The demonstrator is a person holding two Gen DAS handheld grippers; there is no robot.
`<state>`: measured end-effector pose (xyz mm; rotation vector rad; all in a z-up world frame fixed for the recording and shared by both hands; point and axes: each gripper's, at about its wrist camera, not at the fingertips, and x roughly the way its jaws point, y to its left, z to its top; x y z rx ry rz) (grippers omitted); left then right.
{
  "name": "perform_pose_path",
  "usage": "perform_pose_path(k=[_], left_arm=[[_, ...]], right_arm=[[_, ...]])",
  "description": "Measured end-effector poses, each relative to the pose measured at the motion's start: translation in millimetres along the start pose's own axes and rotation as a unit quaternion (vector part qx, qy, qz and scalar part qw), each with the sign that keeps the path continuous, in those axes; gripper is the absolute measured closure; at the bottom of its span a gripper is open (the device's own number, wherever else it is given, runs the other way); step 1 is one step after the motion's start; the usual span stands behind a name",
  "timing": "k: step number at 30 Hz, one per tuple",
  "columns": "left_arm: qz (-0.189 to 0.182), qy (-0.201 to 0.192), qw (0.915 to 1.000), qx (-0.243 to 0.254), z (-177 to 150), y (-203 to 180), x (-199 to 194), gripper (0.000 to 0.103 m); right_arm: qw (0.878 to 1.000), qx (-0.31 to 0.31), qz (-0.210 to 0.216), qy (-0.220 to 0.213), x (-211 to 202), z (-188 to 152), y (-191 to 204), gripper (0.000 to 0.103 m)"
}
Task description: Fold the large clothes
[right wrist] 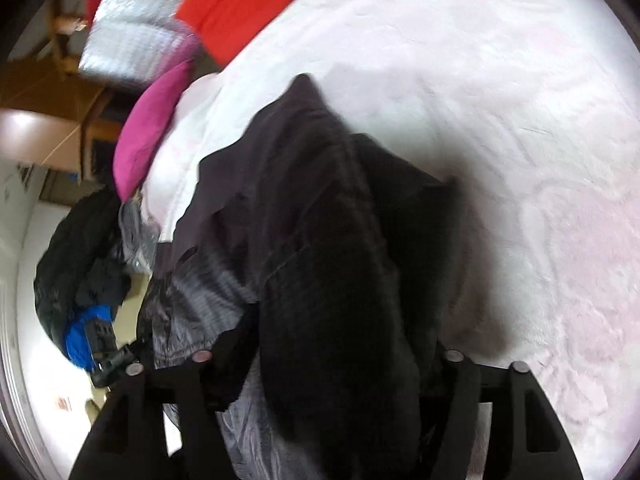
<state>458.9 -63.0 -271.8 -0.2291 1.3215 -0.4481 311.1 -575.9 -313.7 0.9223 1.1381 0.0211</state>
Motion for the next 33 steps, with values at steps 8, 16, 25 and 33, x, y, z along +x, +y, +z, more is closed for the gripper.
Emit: perform_pose_path(k=[8, 16, 25, 33], left_arm=[[0.077, -0.146, 0.9861, 0.017, -22.8, -15.7, -80.3, 0.030], [0.171, -0.263, 0.9391, 0.141, -93.0, -92.3, -92.8, 0.026], [0.210, -0.119, 0.9508, 0.195, -109.3, -108.7, -0.4, 0.025], [0.178, -0.161, 0.9559, 0.170, -94.9, -117.1, -24.1, 0.025]], right_arm=[[0.978, -0.019, -0.066, -0.196, -102.9, -27.2, 13.0, 0.026], [0.952, -0.186, -0.101, -0.223, -85.6, -94.5, 89.0, 0.027], [0.958, -0.209, -0.173, -0.097, -2.2, -116.6, 84.6, 0.030], [0.950, -0.213, -0.151, -0.172, -34.4, -97.5, 116.9, 0.030]])
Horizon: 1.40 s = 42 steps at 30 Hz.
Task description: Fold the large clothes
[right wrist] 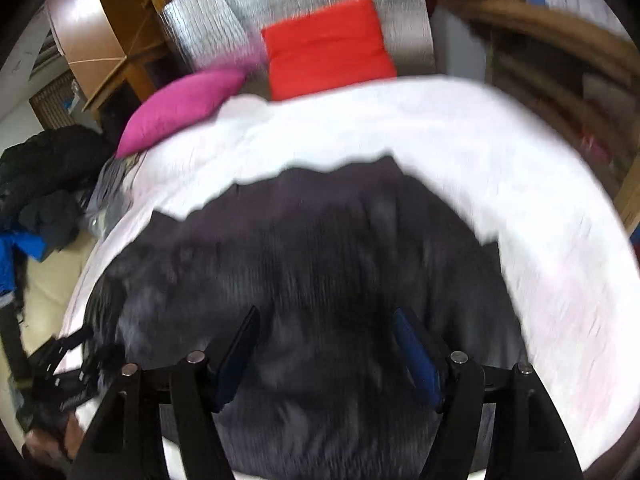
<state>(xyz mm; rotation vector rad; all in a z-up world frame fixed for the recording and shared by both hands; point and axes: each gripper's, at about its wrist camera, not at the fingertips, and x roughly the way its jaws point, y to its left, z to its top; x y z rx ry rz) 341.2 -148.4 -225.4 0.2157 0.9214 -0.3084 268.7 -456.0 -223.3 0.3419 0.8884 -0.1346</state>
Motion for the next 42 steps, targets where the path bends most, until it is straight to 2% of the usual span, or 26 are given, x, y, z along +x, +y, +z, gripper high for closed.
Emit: perform_pose_path(k=[4, 9, 11, 17, 20, 24, 28, 31, 33, 36, 39, 41, 42], left_arm=[[0.016, -0.006, 0.9999, 0.003, 5.2, -8.6, 7.5, 0.025], [0.038, 0.000, 0.9991, 0.021, -3.6, -22.7, 14.5, 0.025], [0.042, -0.001, 0.9988, 0.026, -6.2, -21.9, 14.1, 0.025], [0.047, -0.011, 0.9985, 0.025, -9.8, -18.6, 5.4, 0.025], [0.045, -0.016, 0.9984, 0.029, -11.5, -19.3, 1.2, 0.025], [0.047, -0.018, 0.9981, 0.034, -13.5, -21.6, -0.5, 0.025], [0.048, -0.015, 0.9979, 0.041, -15.3, -25.0, 1.7, 0.025], [0.047, -0.012, 0.9978, 0.045, -16.1, -26.4, 4.2, 0.025], [0.047, -0.011, 0.9977, 0.048, -15.9, -25.8, 5.3, 0.025], [0.046, -0.009, 0.9977, 0.048, -14.3, -24.8, 7.4, 0.025], [0.046, -0.011, 0.9977, 0.050, -12.4, -24.8, 7.4, 0.025], [0.046, -0.012, 0.9975, 0.051, -12.3, -25.3, 7.2, 0.025], [0.046, -0.012, 0.9975, 0.052, -12.5, -25.2, 7.6, 0.025]], right_arm=[[1.000, 0.003, -0.003, 0.005, 12.6, 21.7, 10.3, 0.030], [0.997, 0.008, -0.031, 0.068, 76.5, 32.8, 17.7, 0.030], [0.996, 0.005, -0.046, 0.076, 84.3, 29.5, 15.9, 0.030], [0.999, -0.001, -0.036, 0.034, 31.4, 20.7, 21.2, 0.031], [0.998, -0.022, -0.057, 0.009, -8.9, -3.6, 18.9, 0.031], [0.998, -0.013, -0.062, 0.015, -35.8, -31.6, 7.8, 0.031], [0.996, -0.009, -0.073, 0.051, -20.3, -48.9, 7.0, 0.031], [0.992, -0.029, -0.091, 0.087, 2.5, -57.7, 9.9, 0.030], [0.991, -0.033, -0.094, 0.087, 1.8, -53.0, 13.6, 0.030], [0.996, -0.009, -0.066, 0.066, -7.4, -34.8, 14.1, 0.031], [0.996, -0.013, -0.069, 0.049, -6.4, -19.2, 19.5, 0.031], [0.996, -0.013, -0.070, 0.051, 2.9, -13.8, 21.2, 0.047], [0.996, -0.007, -0.064, 0.066, 10.4, -14.6, 20.2, 0.048]])
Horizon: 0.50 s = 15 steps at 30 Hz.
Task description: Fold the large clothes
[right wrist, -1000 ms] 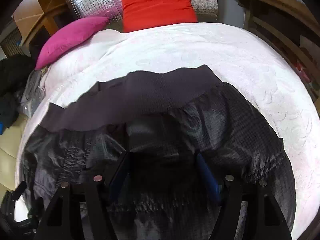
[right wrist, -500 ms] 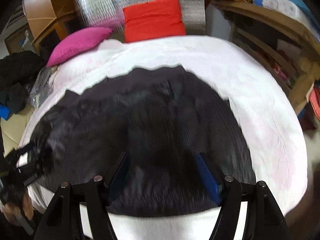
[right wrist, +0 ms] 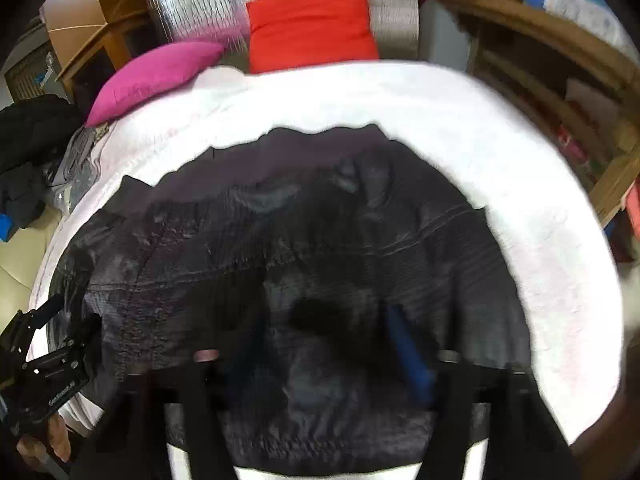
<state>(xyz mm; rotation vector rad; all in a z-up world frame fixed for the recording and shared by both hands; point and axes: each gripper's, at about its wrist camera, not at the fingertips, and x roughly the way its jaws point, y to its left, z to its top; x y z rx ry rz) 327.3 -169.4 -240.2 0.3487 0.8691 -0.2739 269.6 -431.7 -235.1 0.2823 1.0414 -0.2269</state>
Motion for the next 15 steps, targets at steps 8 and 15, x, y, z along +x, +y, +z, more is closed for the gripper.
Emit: perform_pose_path(k=[8, 15], left_arm=[[0.010, -0.005, 0.9999, -0.011, -4.1, 4.9, -12.5, 0.025], [0.035, -0.046, 0.9963, -0.063, -6.2, 16.7, -73.1, 0.016]], right_arm=[[1.000, -0.005, 0.003, -0.008, -18.9, -19.8, 8.6, 0.047], [0.991, 0.002, 0.022, -0.129, -121.8, -46.6, 7.5, 0.028]])
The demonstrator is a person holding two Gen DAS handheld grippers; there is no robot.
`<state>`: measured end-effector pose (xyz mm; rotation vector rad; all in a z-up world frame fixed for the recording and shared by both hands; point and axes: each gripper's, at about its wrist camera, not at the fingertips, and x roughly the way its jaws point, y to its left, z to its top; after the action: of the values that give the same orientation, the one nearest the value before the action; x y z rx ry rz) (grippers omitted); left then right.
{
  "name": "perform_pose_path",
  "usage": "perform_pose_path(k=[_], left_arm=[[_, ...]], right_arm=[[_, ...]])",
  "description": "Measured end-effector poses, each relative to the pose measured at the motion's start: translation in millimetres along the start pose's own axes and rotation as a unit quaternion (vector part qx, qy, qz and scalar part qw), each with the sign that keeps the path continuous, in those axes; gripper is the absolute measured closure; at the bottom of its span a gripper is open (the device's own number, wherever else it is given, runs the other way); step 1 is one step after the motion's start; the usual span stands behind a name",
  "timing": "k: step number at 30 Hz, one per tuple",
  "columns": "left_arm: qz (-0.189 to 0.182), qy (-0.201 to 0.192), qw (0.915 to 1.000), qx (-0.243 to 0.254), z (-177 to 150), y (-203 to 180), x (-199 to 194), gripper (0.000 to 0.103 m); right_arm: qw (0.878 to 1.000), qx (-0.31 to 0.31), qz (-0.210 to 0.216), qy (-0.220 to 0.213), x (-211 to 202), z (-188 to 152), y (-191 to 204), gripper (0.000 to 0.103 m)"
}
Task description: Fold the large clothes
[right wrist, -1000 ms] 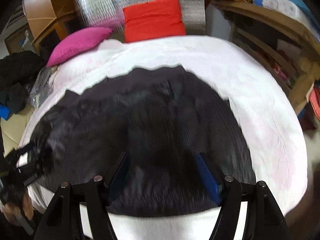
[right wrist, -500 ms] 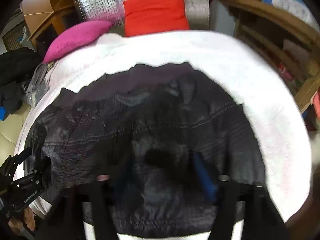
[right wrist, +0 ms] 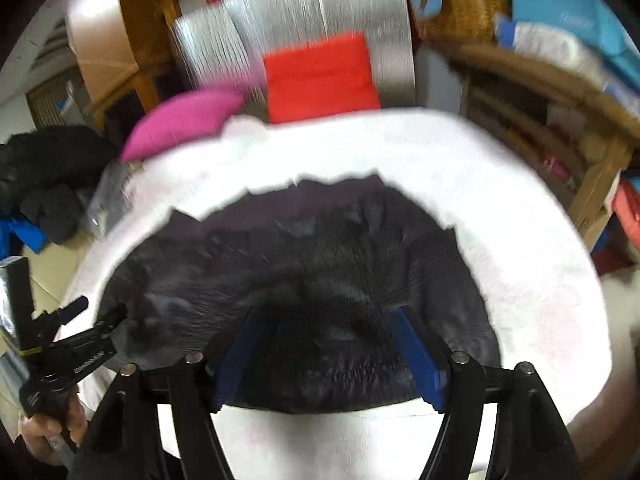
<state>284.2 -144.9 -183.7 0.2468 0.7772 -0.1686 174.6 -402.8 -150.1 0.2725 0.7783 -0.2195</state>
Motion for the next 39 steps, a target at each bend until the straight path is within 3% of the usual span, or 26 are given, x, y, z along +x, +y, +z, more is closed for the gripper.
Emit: perform_pose_path(k=[2, 10, 19, 29, 39], left_arm=[[0.005, -0.029, 0.9995, -0.009, 2.4, 4.3, -31.7, 0.011], [0.020, -0.130, 0.9907, -0.036, 4.4, 23.2, -148.9, 0.000], [0.043, -0.197, 0.9773, -0.066, -11.9, 44.9, -251.2, 0.000], [0.048, -0.240, 0.9674, -0.065, -27.1, 52.1, -300.9, 0.000], [0.044, -0.236, 0.9689, -0.060, -30.1, 49.1, -302.5, 0.000]], right_arm=[[1.000, -0.003, 0.003, -0.019, -21.4, -1.8, 6.2, 0.023], [0.997, 0.007, -0.019, -0.073, -100.3, -19.3, 39.2, 0.023], [0.993, 0.000, -0.042, -0.107, -170.9, -37.0, 78.9, 0.023], [0.993, -0.007, -0.046, -0.105, -189.6, -55.8, 93.3, 0.023], [0.993, -0.005, -0.042, -0.114, -196.7, -54.7, 93.0, 0.023]])
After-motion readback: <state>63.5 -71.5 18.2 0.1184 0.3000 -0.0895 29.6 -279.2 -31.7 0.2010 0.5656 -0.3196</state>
